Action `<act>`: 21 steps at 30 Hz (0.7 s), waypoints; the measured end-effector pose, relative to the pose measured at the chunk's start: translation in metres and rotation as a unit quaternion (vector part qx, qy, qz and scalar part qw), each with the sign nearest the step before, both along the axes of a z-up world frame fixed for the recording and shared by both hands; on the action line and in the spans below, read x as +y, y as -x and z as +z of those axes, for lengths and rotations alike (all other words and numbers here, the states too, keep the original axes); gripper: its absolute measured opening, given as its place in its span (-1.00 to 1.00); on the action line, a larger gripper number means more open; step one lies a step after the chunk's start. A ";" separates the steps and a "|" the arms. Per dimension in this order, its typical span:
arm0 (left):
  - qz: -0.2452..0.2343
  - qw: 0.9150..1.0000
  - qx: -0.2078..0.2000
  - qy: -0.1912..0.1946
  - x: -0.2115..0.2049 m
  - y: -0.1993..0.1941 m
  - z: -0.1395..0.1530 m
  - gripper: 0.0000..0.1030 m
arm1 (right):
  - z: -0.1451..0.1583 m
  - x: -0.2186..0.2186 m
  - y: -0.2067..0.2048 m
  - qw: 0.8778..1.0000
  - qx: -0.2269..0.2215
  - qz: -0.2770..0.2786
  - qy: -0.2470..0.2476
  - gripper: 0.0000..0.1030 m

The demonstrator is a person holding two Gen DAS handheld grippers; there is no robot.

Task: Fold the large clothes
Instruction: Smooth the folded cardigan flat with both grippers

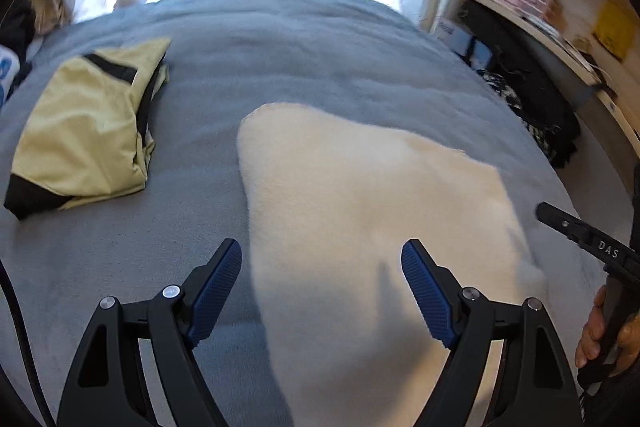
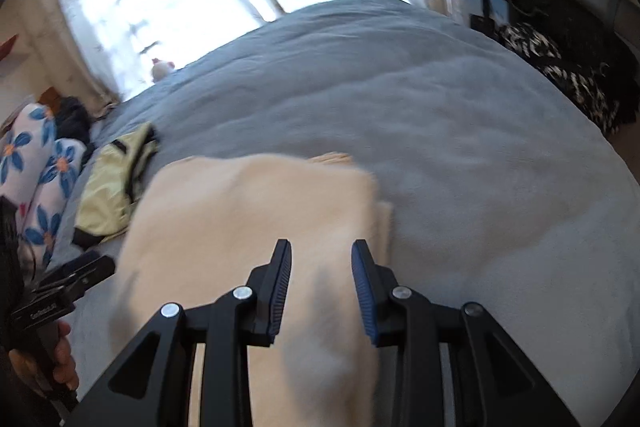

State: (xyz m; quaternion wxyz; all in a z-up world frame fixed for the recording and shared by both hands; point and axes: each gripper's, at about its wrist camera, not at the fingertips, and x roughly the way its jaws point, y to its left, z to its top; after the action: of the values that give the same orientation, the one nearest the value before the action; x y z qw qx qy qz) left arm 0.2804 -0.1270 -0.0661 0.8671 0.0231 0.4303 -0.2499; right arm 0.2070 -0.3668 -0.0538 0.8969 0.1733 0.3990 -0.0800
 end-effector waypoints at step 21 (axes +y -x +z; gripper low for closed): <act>0.020 0.998 0.044 0.034 0.024 0.072 -0.052 0.49 | -0.070 0.005 0.104 0.995 0.080 -0.062 0.011 -0.98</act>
State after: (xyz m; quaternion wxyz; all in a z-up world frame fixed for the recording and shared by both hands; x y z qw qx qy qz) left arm 0.2088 -0.1034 -0.1185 0.8527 -0.0259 0.4594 -0.2472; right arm 0.1028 -0.3619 -0.1237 0.8574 0.1813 0.4567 -0.1532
